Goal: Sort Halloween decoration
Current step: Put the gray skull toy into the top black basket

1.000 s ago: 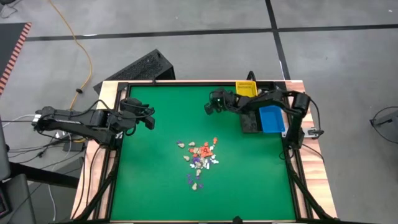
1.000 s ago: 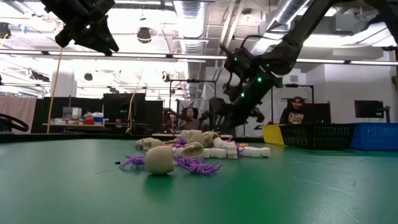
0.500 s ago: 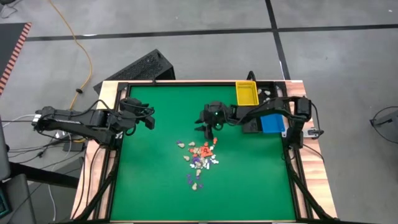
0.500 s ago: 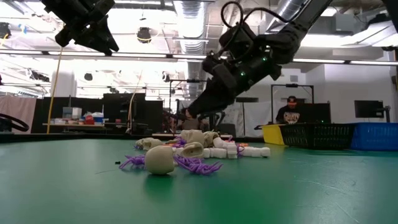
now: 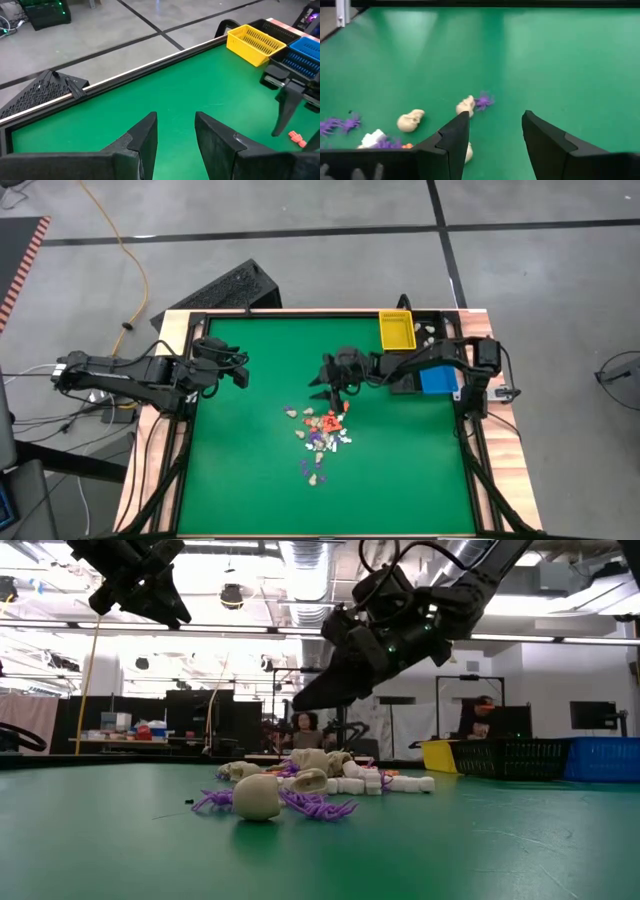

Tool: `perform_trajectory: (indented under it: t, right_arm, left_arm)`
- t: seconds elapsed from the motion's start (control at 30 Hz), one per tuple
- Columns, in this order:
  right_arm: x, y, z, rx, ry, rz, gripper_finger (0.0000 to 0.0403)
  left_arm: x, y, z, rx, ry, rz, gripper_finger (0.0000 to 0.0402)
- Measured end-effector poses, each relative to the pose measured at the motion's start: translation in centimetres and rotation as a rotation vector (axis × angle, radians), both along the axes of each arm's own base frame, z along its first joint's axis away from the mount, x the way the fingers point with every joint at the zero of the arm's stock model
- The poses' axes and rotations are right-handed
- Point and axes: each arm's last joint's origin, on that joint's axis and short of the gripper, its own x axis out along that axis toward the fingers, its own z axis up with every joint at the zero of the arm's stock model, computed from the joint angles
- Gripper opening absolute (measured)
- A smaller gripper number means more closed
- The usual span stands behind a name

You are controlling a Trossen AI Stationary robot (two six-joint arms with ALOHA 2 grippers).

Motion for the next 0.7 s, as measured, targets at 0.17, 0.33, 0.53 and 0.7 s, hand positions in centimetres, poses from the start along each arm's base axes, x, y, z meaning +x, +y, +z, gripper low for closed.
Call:
perform_trajectory:
  t: [0.17, 0.33, 0.53, 0.7]
  right_arm:
    - [0.6, 0.9, -0.8, 0.003, -0.012, 0.022, 0.0201]
    - [2.0, 1.4, -3.0, 0.028, 0.032, 0.032, 0.0201]
    - [3.9, 1.5, -4.6, 0.043, 0.056, 0.060, 0.0201]
    - [4.0, 1.4, -5.5, 0.055, 0.113, 0.060, 0.0201]
  left_arm:
    - [0.0, 0.0, 0.0, 0.000, 0.000, 0.000, 0.0121]
    - [0.0, 0.0, 0.0, -0.003, 0.001, -0.005, 0.0121]
    - [0.0, -0.1, -0.1, -0.010, 0.003, -0.015, 0.0121]
    - [0.0, -0.1, -0.1, -0.014, 0.004, -0.022, 0.0121]
